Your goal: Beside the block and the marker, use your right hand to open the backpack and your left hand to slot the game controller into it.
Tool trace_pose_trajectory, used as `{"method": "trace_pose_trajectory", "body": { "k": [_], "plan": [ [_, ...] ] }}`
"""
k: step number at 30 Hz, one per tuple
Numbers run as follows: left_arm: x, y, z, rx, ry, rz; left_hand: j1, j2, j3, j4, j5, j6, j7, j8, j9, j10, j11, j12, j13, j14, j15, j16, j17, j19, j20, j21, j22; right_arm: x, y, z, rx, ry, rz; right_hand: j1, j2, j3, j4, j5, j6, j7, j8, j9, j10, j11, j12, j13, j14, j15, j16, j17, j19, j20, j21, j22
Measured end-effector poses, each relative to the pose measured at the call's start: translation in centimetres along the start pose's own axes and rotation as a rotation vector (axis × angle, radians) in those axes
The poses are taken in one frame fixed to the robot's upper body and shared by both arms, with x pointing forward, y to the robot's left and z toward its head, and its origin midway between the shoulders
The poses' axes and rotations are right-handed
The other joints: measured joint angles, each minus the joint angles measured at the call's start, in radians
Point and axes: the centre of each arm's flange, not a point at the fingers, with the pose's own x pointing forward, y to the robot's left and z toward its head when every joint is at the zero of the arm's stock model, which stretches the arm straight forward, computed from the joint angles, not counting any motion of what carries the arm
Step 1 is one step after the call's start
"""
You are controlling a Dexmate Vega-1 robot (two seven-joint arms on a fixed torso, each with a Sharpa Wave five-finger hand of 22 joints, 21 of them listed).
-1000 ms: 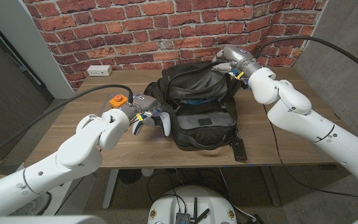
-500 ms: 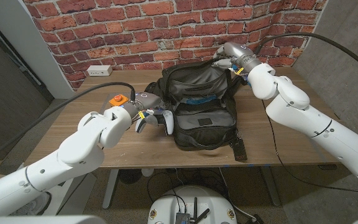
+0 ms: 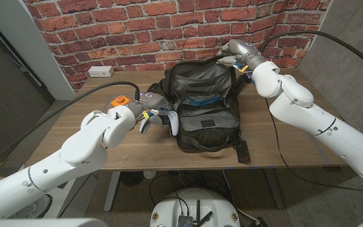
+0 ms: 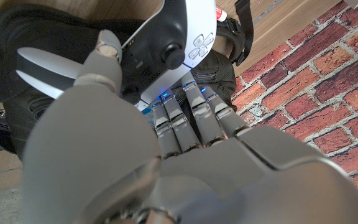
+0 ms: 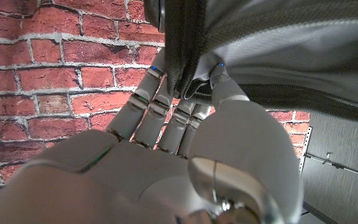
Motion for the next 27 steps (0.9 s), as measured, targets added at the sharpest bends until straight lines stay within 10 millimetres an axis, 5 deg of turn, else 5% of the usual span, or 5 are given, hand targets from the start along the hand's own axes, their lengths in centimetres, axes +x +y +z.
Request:
{"method": "trace_pose_trajectory", "body": {
  "k": [27],
  "plan": [
    [-0.5,1.6,3.3,-0.014,-0.018,0.02,0.0,0.0,0.005,-0.005,-0.004,0.0,0.0,0.0,0.0,-0.001,-0.001,-0.002,0.0,0.0,0.0,0.002,-0.001,0.0,0.0,0.0,0.0,0.8,-0.5,-0.7,0.017,-0.013,-0.016,-0.002,0.002,0.004,-0.001,0.007,0.002,0.0,-0.011,-0.003,0.002,-0.002,-0.004,0.008,0.0,0.0,0.0,0.005,-0.002,-0.002,0.015,0.0]
  ]
}}
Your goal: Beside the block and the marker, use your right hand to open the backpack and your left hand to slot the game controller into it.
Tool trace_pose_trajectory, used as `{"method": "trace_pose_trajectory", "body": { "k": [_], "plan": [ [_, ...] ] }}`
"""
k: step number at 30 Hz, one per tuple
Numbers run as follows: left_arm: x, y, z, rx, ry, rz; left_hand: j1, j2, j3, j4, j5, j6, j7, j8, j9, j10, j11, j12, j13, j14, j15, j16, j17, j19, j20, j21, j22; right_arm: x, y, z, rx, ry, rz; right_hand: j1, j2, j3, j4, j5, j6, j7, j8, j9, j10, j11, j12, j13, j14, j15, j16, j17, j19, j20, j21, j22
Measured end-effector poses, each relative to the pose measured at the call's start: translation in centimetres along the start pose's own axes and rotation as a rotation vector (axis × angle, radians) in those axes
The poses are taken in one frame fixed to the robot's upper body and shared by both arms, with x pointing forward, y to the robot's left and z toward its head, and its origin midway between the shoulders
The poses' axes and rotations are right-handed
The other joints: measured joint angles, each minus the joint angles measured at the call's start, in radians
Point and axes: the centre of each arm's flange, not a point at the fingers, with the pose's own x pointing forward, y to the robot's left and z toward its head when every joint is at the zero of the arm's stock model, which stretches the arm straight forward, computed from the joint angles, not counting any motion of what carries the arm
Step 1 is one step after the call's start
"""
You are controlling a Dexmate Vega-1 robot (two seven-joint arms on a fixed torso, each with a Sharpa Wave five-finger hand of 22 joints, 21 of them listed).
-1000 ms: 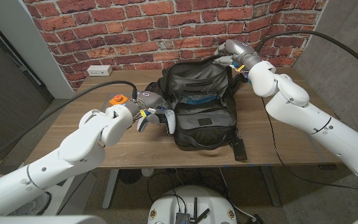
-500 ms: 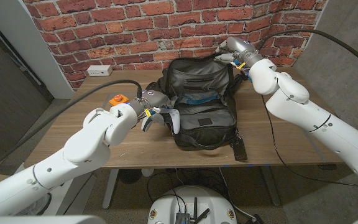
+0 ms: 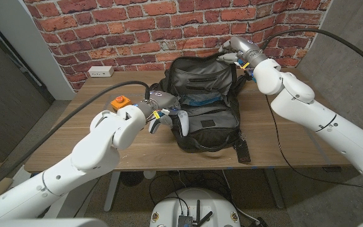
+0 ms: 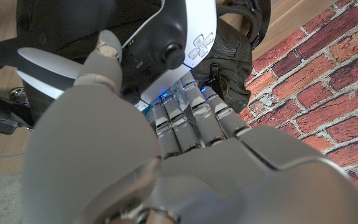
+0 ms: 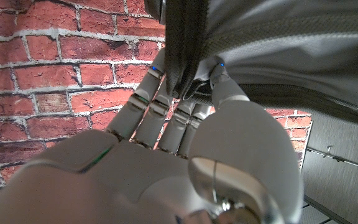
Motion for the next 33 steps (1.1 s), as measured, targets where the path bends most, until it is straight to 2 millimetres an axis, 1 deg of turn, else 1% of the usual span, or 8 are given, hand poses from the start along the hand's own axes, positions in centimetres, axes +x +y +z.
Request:
{"method": "trace_pose_trajectory", "body": {
  "k": [2,12,13,18,19,22,23,33],
  "plan": [
    [0.0,0.0,0.0,0.008,0.004,-0.002,0.0,0.0,0.0,0.0,0.001,0.0,0.0,0.0,0.0,0.0,0.0,0.0,0.0,0.0,0.0,0.0,0.0,0.0,0.0,0.0,0.0,0.0,0.0,-0.1,-0.001,0.001,0.0,0.0,0.0,0.002,0.0,0.0,0.0,0.0,0.0,0.0,0.0,0.0,0.0,0.0,0.0,0.0,0.0,0.0,-0.005,0.005,0.0,0.0],
    [0.0,0.2,0.9,0.021,-0.009,-0.019,0.0,0.0,0.0,0.0,0.004,0.0,0.0,0.0,-0.001,-0.002,-0.002,0.002,0.0,0.0,0.0,0.0,0.0,0.0,0.0,0.0,0.0,0.2,0.0,0.0,0.003,-0.004,0.001,0.0,0.0,0.002,0.0,0.0,-0.002,0.002,-0.004,0.001,0.002,0.002,-0.001,0.0,0.0,0.0,0.0,0.0,-0.006,0.005,0.008,0.0],
    [0.2,1.0,1.3,-0.003,-0.016,0.004,0.0,0.0,0.0,0.0,0.004,0.0,0.0,0.0,-0.001,-0.002,-0.002,0.002,0.0,0.0,0.0,0.0,-0.001,0.0,0.0,0.0,0.0,0.3,0.0,0.0,0.004,-0.006,0.001,0.0,0.0,0.002,0.0,-0.001,-0.002,0.002,-0.004,0.001,0.002,0.002,-0.001,0.001,0.0,0.0,0.0,0.0,-0.007,0.004,0.008,0.0],
    [0.2,0.9,1.5,0.01,-0.024,-0.015,0.0,0.0,0.0,0.0,0.004,0.0,0.0,0.0,-0.001,0.003,0.003,0.002,0.0,0.0,0.0,0.0,-0.002,0.011,0.0,0.0,0.0,0.5,0.1,0.1,0.008,-0.006,0.001,0.0,0.0,0.002,0.0,-0.003,-0.002,0.002,-0.004,0.001,0.002,0.002,-0.001,0.005,0.0,0.0,0.0,0.0,-0.007,0.004,0.008,0.0],
    [0.5,1.6,1.8,-0.007,-0.029,0.002,0.0,0.0,0.0,0.0,0.003,0.0,0.0,0.0,0.0,0.003,0.003,0.002,0.0,0.0,0.0,0.0,-0.003,0.011,0.0,0.0,0.0,0.6,0.1,0.1,0.009,-0.006,0.002,0.0,0.0,0.002,0.0,-0.003,-0.002,0.002,-0.004,0.001,0.002,0.002,-0.001,0.005,0.0,0.0,0.0,0.0,-0.007,0.004,0.008,0.0],
    [0.4,1.4,1.9,0.001,-0.031,-0.01,0.0,0.0,0.0,0.0,0.003,0.0,0.0,0.0,0.0,0.003,0.003,0.002,0.0,0.0,0.0,0.0,-0.003,0.011,0.0,0.0,0.0,0.7,0.2,0.2,0.011,-0.006,0.002,0.0,0.0,0.002,0.0,-0.003,-0.003,0.002,-0.005,0.001,0.001,0.002,-0.003,0.005,0.0,0.0,0.0,0.0,-0.007,0.004,0.008,0.0],
    [0.6,1.9,2.2,-0.014,-0.036,0.0,0.0,0.0,0.0,0.0,0.003,0.0,0.0,-0.001,0.0,0.003,0.003,0.002,0.0,0.0,0.0,0.0,-0.003,0.013,0.002,0.0,0.0,0.7,0.2,0.2,0.012,-0.006,0.002,0.0,0.0,0.002,0.0,-0.003,-0.002,0.001,-0.005,0.001,0.001,0.002,-0.004,0.005,0.0,0.0,0.0,0.0,-0.007,0.004,0.008,0.0],
    [0.7,2.2,2.9,-0.024,-0.043,-0.002,0.0,0.0,0.0,0.0,0.003,0.0,0.0,-0.004,0.0,0.003,0.003,0.003,0.0,0.0,0.0,-0.001,-0.004,0.055,-0.002,0.014,0.005,1.0,0.3,0.2,0.019,-0.005,0.004,0.0,0.0,0.003,0.001,-0.003,0.002,0.002,-0.008,0.0,0.0,0.004,-0.004,0.005,0.0,0.0,0.0,0.005,-0.007,0.004,0.015,0.0]
  ]
}}
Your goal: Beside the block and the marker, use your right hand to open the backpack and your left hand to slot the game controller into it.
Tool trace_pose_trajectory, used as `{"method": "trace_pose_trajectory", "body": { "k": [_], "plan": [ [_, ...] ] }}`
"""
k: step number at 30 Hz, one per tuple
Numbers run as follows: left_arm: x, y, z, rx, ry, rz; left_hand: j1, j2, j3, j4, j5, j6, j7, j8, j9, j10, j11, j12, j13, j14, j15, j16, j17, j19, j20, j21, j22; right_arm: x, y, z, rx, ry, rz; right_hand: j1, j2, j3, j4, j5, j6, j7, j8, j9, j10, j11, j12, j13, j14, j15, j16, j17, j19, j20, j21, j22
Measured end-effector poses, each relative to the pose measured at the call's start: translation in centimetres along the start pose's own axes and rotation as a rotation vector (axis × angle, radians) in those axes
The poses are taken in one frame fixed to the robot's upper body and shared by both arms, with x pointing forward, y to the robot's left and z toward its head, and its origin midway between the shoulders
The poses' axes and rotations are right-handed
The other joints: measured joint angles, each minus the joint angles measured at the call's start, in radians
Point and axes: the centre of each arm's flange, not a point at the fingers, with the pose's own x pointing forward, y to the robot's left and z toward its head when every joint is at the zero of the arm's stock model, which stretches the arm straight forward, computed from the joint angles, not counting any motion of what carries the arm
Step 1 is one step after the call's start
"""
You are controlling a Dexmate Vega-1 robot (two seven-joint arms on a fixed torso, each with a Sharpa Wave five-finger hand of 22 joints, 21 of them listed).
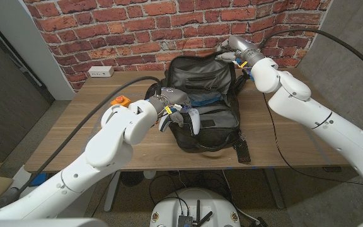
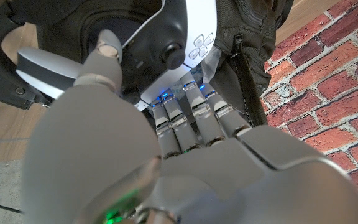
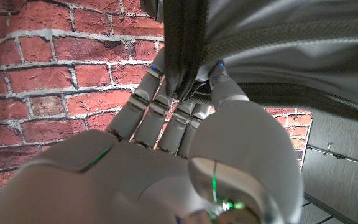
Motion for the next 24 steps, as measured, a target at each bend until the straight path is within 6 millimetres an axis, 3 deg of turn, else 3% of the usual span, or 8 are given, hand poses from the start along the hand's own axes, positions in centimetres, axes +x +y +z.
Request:
{"method": "trace_pose_trajectory", "body": {
  "k": [15,24],
  "plan": [
    [0.7,0.9,1.2,0.003,-0.011,0.027,0.0,0.0,0.0,0.0,-0.003,0.0,0.0,-0.005,0.0,-0.001,-0.001,0.0,0.0,0.004,0.004,0.005,0.002,0.138,-0.006,0.047,0.014,0.5,0.2,-0.3,0.008,-0.01,0.005,0.0,0.0,0.001,0.001,0.003,0.0,0.0,0.001,0.0,0.0,0.0,-0.001,0.004,0.0,0.0,-0.004,0.0,-0.008,0.003,0.008,0.0],
    [1.4,1.3,1.9,0.008,-0.013,0.04,0.0,0.0,0.0,0.0,0.001,0.0,0.0,0.0,-0.001,-0.001,-0.001,0.001,0.0,0.009,0.009,0.006,0.004,0.168,-0.01,0.056,0.014,0.6,0.3,-0.6,0.015,-0.013,0.008,0.0,0.0,0.001,0.001,0.003,-0.002,0.002,0.001,0.0,-0.001,0.001,-0.001,0.004,0.0,0.0,-0.004,0.0,-0.009,0.002,0.012,0.0]
  ]
}}
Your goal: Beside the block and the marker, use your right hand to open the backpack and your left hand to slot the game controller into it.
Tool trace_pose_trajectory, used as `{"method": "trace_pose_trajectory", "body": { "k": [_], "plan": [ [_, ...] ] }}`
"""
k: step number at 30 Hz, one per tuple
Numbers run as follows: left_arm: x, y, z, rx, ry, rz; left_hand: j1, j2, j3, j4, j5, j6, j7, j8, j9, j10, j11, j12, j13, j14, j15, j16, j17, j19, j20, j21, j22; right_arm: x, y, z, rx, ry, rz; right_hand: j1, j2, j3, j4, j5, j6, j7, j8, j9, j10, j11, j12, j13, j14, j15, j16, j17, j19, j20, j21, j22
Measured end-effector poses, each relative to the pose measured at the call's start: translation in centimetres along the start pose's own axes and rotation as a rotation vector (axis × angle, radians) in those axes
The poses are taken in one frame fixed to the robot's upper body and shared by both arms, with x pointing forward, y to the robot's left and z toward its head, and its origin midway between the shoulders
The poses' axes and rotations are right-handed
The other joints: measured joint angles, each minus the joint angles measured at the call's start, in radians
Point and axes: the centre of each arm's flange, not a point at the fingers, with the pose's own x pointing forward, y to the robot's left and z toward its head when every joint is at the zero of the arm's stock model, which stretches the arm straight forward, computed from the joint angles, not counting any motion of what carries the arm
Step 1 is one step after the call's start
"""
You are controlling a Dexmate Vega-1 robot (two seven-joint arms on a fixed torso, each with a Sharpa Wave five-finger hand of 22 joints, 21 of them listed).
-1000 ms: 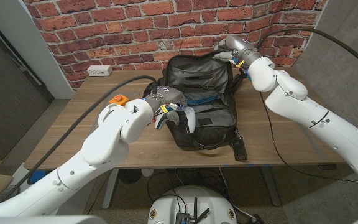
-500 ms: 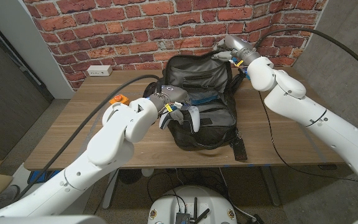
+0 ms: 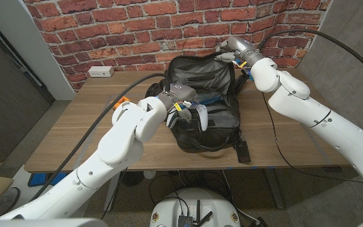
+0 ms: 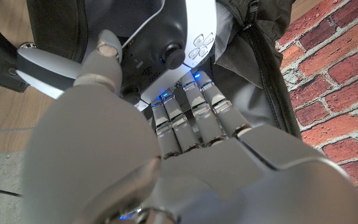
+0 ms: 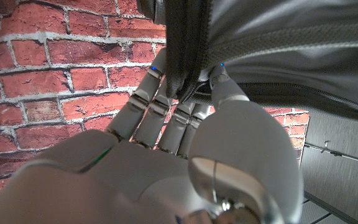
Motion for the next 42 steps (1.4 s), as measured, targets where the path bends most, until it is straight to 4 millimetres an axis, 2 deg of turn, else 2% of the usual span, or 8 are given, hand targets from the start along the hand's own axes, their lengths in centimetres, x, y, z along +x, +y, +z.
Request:
{"method": "trace_pose_trajectory", "body": {
  "k": [20,35,41,42],
  "plan": [
    [2.9,0.8,1.8,-0.017,0.013,-0.026,0.0,0.0,0.0,0.0,-0.001,0.0,0.0,0.0,-0.005,0.003,0.003,0.002,0.0,0.003,0.003,0.003,-0.001,0.013,0.002,0.008,0.005,0.2,-0.1,-0.9,0.01,-0.011,0.002,0.0,0.0,0.0,0.0,-0.003,0.002,-0.002,-0.001,0.0,0.005,-0.005,-0.004,0.005,0.0,0.0,0.0,0.005,-0.001,0.001,0.011,-0.002],
    [5.2,0.5,2.3,-0.06,0.041,-0.066,0.0,0.0,0.0,0.0,-0.002,0.004,0.004,-0.007,-0.005,0.003,0.003,-0.002,0.0,0.005,0.005,0.002,-0.001,0.018,-0.004,0.008,0.005,0.3,-0.1,-1.0,0.014,-0.02,0.001,0.004,-0.004,0.0,0.0,0.0,0.004,0.001,-0.006,0.003,0.005,-0.005,-0.007,0.004,0.0,0.0,0.0,0.005,-0.007,0.003,0.016,-0.002],
    [5.5,0.5,2.2,-0.076,0.047,-0.073,0.0,0.0,0.0,0.0,0.0,0.004,0.004,-0.008,-0.006,0.003,0.003,0.002,0.0,0.005,0.005,0.001,-0.001,0.018,-0.004,0.008,0.005,0.4,-0.1,-1.0,0.013,-0.021,0.0,0.004,-0.004,0.0,0.0,0.0,0.004,0.001,-0.009,0.008,0.008,-0.001,-0.007,0.004,0.0,0.0,0.0,0.01,-0.007,0.004,0.02,-0.002],
    [6.1,0.5,2.3,-0.078,0.047,-0.078,0.0,0.0,0.0,0.0,0.0,0.004,0.004,-0.008,-0.007,0.003,0.003,0.002,0.0,0.005,0.005,0.001,0.0,0.018,-0.004,0.008,0.004,0.4,-0.2,-0.9,0.014,-0.025,0.0,0.004,-0.004,0.0,0.0,0.0,0.004,0.001,-0.009,0.008,0.008,-0.001,-0.007,0.004,0.0,0.0,0.0,0.009,-0.007,0.004,0.02,-0.002]
  ]
}}
